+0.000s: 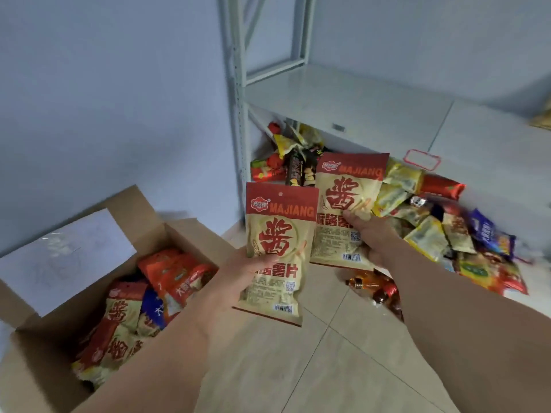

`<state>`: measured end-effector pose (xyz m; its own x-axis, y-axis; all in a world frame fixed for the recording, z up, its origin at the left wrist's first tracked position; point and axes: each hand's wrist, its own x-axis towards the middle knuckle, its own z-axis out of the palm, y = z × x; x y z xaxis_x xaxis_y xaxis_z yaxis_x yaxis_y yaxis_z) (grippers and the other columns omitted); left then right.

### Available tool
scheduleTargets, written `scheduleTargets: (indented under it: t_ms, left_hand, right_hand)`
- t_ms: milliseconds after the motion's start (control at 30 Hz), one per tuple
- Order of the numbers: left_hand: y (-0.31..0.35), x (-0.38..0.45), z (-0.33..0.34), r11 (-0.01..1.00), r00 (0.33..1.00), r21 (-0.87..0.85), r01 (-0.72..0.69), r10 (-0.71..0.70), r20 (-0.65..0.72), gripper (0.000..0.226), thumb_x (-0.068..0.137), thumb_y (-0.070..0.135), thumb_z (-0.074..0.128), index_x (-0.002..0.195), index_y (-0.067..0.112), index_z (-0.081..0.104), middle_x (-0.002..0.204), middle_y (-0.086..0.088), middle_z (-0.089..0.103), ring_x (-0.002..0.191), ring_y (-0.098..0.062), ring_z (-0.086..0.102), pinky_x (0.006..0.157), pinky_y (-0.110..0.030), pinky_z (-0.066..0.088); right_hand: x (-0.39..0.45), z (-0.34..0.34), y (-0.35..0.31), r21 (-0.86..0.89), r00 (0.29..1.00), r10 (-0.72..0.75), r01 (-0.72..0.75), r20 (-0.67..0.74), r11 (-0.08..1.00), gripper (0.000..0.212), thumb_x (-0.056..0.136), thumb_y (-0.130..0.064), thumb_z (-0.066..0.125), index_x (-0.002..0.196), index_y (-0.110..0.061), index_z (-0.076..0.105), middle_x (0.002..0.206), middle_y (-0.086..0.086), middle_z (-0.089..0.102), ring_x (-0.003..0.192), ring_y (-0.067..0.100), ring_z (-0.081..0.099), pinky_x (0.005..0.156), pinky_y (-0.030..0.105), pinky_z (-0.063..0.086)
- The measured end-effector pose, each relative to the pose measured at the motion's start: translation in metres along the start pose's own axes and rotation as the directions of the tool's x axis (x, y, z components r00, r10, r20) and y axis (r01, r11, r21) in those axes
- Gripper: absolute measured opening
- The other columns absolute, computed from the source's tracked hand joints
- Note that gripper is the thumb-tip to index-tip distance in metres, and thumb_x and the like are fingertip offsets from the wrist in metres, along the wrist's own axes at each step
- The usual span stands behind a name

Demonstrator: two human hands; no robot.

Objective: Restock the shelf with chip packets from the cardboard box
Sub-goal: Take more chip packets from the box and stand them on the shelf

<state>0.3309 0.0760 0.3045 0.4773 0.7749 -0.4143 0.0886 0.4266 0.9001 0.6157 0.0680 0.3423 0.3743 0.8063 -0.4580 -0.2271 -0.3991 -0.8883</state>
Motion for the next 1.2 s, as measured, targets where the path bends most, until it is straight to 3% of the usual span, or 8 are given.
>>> scheduleTargets:
  t_ms: [133,367,533,700,800,1200]
  left_hand:
    - [0.021,0.016,0.057,0.993,0.997,0.106,-0.055,0.049,0.061,0.038,0.085,0.027,0.078,0.12,0.015,0.068,0.109,-0.007,0.078,0.101,-0.027,0.075,0.1,-0.054,0.051]
    - [0.052,0.07,0.171,0.981,0.983,0.166,-0.096,0.067,0.174,0.031,0.086,0.025,0.077,0.115,0.016,0.07,0.106,-0.006,0.079,0.101,-0.027,0.075,0.103,-0.056,0.049]
    - [0.08,0.125,0.266,0.973,0.968,0.178,-0.148,0.106,0.226,0.038,0.083,0.028,0.08,0.118,0.018,0.07,0.109,-0.006,0.078,0.103,-0.027,0.074,0.102,-0.056,0.049]
    - [0.12,0.178,0.372,0.97,0.966,0.176,-0.167,0.125,0.227,0.045,0.073,0.035,0.082,0.113,0.017,0.07,0.103,-0.005,0.079,0.098,-0.028,0.076,0.1,-0.056,0.05]
    - [0.147,0.213,0.42,0.965,0.958,0.174,-0.197,0.151,0.246,0.04,0.081,0.034,0.079,0.116,0.017,0.069,0.104,-0.003,0.079,0.097,-0.025,0.076,0.098,-0.054,0.052]
    - [0.234,0.401,0.53,0.96,0.918,0.162,-0.228,0.156,0.366,0.04,0.082,0.032,0.078,0.115,0.012,0.069,0.105,-0.012,0.078,0.097,-0.033,0.075,0.095,-0.057,0.055]
  right_hand:
    - [-0.02,-0.063,-0.02,0.037,0.988,-0.076,0.081,-0.137,0.996,0.026,0.089,-0.025,0.076,0.109,-0.012,0.064,0.101,0.01,0.078,0.09,0.03,0.075,0.083,0.052,0.06]
    - [-0.021,-0.187,-0.052,0.072,0.959,-0.128,0.15,-0.252,0.986,0.027,0.09,-0.03,0.075,0.111,-0.017,0.064,0.098,0.007,0.078,0.089,0.03,0.076,0.085,0.056,0.059]
    - [0.006,-0.283,-0.088,0.062,0.92,-0.212,0.245,-0.33,0.967,0.025,0.089,-0.032,0.076,0.104,-0.014,0.066,0.09,0.007,0.079,0.077,0.026,0.077,0.064,0.041,0.062]
    - [0.043,-0.381,-0.133,0.067,0.915,-0.221,0.258,-0.337,0.964,0.03,0.088,-0.031,0.076,0.109,-0.012,0.066,0.093,0.009,0.079,0.084,0.028,0.077,0.077,0.049,0.062]
    - [0.073,-0.429,-0.162,0.075,0.904,-0.244,0.287,-0.351,0.955,0.029,0.089,-0.03,0.075,0.109,-0.012,0.066,0.092,0.009,0.079,0.082,0.028,0.077,0.074,0.047,0.062]
    - [0.235,-0.548,-0.251,0.121,0.874,-0.248,0.324,-0.419,0.938,0.025,0.09,-0.027,0.075,0.109,-0.012,0.066,0.094,0.01,0.078,0.085,0.03,0.077,0.08,0.053,0.061]
